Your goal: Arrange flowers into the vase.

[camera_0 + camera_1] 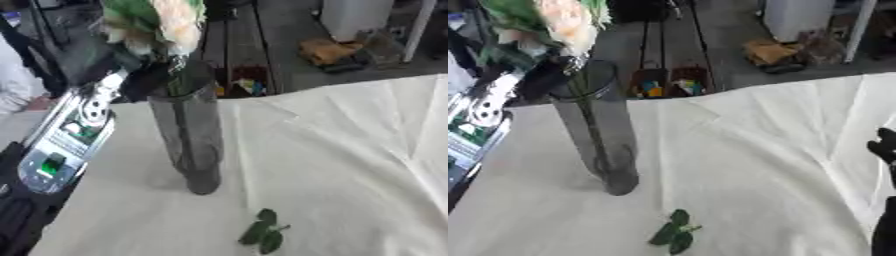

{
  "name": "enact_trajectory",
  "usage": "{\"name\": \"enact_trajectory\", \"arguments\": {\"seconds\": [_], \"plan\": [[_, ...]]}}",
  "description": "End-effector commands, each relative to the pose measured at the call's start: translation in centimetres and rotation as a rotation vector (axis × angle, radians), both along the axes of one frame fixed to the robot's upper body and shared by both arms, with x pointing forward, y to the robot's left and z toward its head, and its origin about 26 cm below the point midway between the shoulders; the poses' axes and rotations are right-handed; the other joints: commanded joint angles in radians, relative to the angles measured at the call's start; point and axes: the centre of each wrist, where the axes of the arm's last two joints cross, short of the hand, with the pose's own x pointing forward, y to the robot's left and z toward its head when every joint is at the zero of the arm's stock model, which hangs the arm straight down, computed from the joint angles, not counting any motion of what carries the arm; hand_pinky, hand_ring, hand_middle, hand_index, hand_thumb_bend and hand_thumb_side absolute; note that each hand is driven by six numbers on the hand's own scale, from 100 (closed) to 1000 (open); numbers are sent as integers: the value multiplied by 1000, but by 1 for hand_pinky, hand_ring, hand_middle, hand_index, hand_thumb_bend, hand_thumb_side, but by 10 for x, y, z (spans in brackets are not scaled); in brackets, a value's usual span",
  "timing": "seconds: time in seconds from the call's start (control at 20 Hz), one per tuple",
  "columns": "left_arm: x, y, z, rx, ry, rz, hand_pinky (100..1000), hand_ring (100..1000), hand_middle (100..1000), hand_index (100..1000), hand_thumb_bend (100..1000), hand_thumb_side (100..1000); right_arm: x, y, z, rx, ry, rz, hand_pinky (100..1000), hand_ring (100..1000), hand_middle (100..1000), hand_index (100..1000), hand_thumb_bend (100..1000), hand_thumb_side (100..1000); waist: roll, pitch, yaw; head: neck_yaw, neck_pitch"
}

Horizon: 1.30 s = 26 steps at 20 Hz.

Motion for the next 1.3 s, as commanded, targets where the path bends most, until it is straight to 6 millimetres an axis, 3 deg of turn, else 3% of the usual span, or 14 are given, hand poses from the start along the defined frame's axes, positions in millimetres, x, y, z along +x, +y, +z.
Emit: {"name": "enact_trajectory", "arguments": {"seconds": [0.05, 1.3], "plan": [[-8, 9, 17, 12, -39, 18, 1000, 940, 923, 1000, 137, 1000, -2, -3, 5, -6, -17, -5, 694, 722, 501, 766, 100, 1000, -4, -28, 2, 0, -8], [-14, 25, 31, 127, 208, -24, 1000, 978, 966, 1000, 232, 899, -2, -4, 4, -7, -9, -7, 695, 723, 498, 766, 100, 1000, 0, -34, 15, -5, 1]]}}
